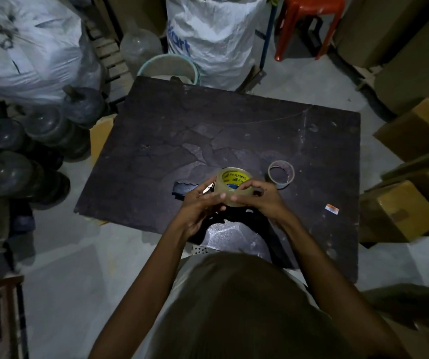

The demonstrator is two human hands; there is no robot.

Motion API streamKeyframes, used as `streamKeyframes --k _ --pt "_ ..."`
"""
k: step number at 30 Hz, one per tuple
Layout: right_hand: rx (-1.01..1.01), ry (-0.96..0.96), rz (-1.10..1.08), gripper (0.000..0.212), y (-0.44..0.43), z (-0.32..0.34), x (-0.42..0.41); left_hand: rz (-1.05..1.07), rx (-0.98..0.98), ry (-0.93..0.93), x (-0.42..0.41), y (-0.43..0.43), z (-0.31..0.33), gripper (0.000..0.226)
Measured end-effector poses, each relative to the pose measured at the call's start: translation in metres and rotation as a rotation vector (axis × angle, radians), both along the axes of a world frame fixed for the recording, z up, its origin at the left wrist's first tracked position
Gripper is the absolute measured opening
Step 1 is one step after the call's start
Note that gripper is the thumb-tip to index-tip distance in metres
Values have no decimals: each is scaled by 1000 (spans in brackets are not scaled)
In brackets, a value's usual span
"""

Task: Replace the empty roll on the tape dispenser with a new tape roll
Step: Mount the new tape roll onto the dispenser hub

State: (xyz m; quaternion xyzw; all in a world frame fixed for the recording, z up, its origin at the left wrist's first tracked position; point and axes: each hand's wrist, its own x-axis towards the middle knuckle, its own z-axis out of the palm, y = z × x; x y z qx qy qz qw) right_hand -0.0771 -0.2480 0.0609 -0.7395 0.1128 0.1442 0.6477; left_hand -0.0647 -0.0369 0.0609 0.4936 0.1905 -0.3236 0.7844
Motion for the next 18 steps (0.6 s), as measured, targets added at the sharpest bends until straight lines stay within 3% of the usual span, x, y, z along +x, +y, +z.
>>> streamKeyframes --k 4,9,12,14,18 --pt "-47 -31 64 37 0 1 1 47 60 -13 -1 -3 -8 85" --pt "-110 -9 190 108 -11 2 4 -52 70 -56 1 4 -11 77" --pt "-283 12 390 132 -16 1 6 -209 155 -106 0 2 -16 74" --pt "-305 40 458 134 -16 -3 6 -259 209 -136 -1 0 -17 72" --pt "-406 81 414 114 -8 -11 -1 -140 431 -154 -10 -6 -16 50"
